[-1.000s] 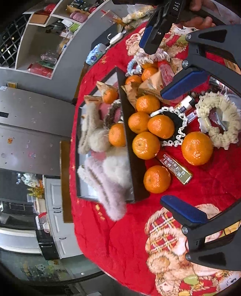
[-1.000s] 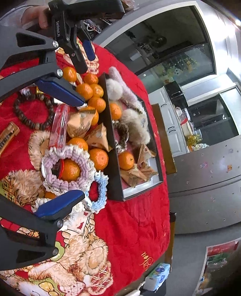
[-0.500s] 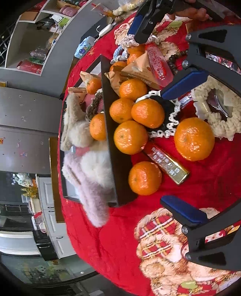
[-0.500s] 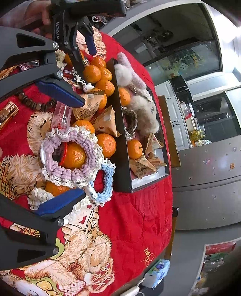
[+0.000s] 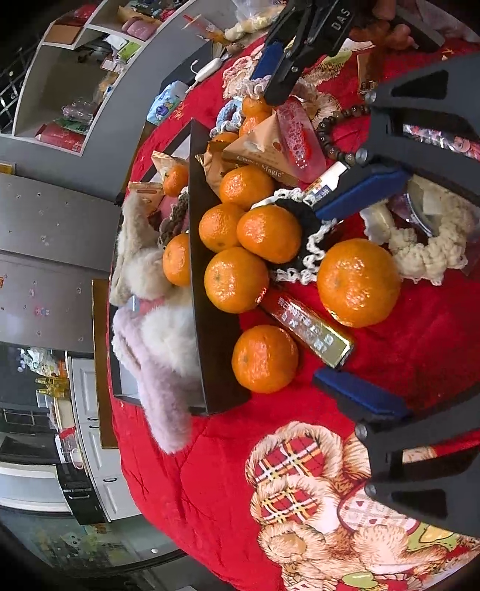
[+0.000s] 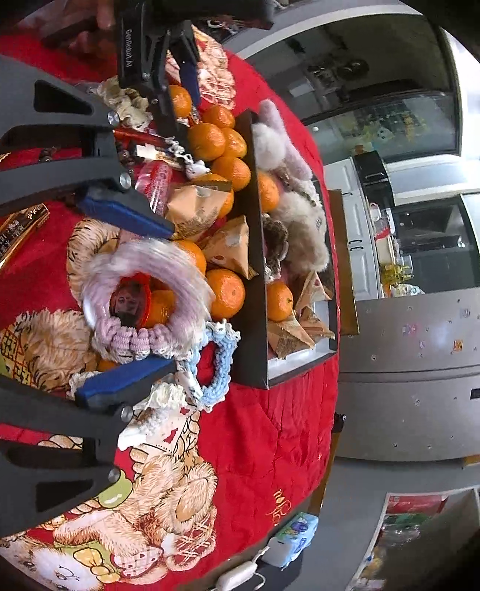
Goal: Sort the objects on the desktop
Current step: 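Grasp the purple crocheted scrunchie with the right tool while the left tool approaches an orange, then close the left tool on a mandarin orange while the right tool holds the scrunchie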
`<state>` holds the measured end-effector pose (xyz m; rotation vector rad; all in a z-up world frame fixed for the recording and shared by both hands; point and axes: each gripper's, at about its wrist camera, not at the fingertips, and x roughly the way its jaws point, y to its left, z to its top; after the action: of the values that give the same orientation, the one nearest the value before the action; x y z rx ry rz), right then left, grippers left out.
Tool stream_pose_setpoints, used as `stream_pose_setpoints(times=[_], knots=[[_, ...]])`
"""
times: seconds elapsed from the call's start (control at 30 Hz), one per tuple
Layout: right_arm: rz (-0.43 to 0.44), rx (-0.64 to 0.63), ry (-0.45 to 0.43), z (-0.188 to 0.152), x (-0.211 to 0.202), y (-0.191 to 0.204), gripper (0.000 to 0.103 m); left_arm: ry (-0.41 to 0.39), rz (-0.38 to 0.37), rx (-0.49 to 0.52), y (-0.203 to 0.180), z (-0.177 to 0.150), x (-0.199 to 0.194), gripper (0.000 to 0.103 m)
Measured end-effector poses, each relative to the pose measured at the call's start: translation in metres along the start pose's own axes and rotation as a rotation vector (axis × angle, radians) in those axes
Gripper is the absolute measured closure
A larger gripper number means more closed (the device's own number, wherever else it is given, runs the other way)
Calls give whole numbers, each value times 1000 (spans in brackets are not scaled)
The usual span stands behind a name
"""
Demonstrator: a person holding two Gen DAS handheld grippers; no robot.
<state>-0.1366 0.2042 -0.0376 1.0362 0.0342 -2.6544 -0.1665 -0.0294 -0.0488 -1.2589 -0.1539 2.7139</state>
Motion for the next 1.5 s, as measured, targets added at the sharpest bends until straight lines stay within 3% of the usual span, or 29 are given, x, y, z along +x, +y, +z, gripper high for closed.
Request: stream_pose_setpoints(times=[0.13, 0.43, 0.67, 0.9, 1.13, 1.33, 1.4, 1.43, 1.5], knots=[[0, 30, 0, -1, -3, -6, 56, -6, -7, -17, 5, -3, -4, 37], [55, 134, 0, -3, -11, -25, 78, -1, 13, 6, 1, -5, -6, 40], [78, 170, -19, -3, -16, -30, 80, -12, 21, -2, 2, -7, -11, 41], [126, 164, -112, 1, -34, -25, 80, -22, 14, -22, 4, -6, -15, 43], [147, 189, -100, 1, -30, -28, 80, -50, 48, 3, -1, -7, -25, 53], [147, 189, -95, 0, -29, -28, 80, -57, 51, 9, -1, -8, -28, 55], [148, 189, -93, 0, -28, -28, 80, -64, 50, 4, 0, -8, -32, 60], [150, 189, -92, 0, -28, -28, 80, -76, 41, 1, 1, -8, -35, 72], [151, 191, -91, 0, -28, -28, 80, -89, 45, -10, 3, -8, -40, 75]])
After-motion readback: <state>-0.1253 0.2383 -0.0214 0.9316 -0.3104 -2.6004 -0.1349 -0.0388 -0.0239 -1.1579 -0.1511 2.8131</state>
